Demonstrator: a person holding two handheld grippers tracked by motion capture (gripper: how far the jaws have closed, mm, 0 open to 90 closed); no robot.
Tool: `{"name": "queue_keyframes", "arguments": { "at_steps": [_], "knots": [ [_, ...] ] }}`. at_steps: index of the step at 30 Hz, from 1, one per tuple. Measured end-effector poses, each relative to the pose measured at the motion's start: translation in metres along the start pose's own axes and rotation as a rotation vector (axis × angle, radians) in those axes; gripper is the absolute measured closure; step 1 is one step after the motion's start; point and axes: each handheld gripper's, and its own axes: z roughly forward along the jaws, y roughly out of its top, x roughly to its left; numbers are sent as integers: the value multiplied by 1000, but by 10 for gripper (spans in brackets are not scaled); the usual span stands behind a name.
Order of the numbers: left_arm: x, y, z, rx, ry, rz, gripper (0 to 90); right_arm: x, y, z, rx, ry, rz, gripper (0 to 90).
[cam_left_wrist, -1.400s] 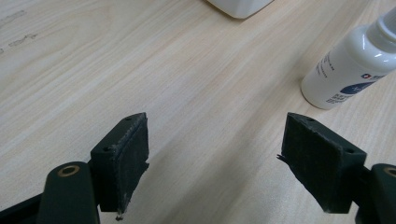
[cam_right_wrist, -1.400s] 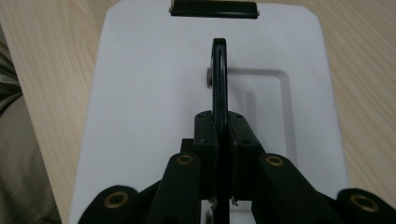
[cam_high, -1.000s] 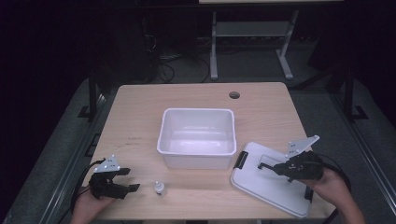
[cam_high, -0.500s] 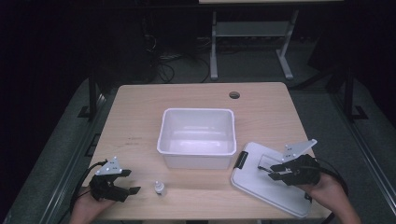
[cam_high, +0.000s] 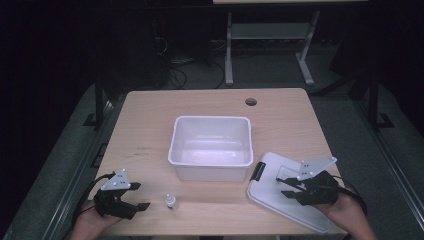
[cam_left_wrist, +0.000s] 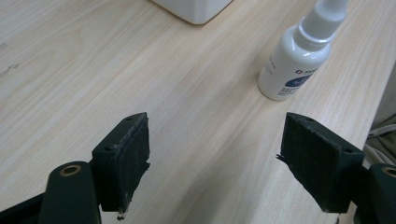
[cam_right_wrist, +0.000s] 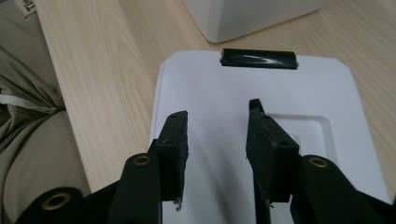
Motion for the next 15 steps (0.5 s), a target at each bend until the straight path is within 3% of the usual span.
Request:
{"name": "queue_keyframes", "arguments": {
  "at_steps": [9, 15],
  "knots": [
    [-6, 9, 1, 7, -17, 29, 236, 10, 1, 8, -7, 21, -2, 568],
    [-10, 13, 2, 19, -51, 47, 236, 15, 2, 15, -14, 33, -12, 547]
  ]
}}
